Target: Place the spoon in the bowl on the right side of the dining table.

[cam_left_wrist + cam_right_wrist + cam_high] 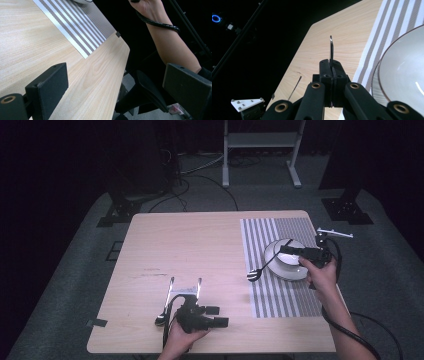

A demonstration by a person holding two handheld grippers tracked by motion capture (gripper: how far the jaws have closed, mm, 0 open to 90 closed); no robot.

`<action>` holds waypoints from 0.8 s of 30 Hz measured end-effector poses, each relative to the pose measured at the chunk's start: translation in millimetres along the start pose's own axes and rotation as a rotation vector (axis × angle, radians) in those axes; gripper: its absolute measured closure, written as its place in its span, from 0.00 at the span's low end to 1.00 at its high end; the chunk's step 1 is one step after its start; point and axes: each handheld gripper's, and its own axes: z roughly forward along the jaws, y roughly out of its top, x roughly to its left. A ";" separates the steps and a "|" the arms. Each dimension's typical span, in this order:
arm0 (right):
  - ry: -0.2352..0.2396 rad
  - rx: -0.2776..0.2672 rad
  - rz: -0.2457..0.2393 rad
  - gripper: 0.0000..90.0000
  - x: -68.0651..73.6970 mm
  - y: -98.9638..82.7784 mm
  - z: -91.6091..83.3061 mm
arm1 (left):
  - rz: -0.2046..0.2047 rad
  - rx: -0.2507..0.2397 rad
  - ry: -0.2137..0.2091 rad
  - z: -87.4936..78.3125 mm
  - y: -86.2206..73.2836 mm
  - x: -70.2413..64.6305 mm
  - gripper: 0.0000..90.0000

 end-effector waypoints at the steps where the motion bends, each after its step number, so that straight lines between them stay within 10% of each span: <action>1: -0.003 -0.005 0.001 0.99 -0.3 1.0 -1.4 | 0.001 0.000 0.000 0.0 0.0 -0.1 0.05; 24: -0.083 -0.118 0.050 0.99 -15.4 20.3 -31.7 | 0.000 -0.005 -0.003 -0.3 0.4 0.0 0.05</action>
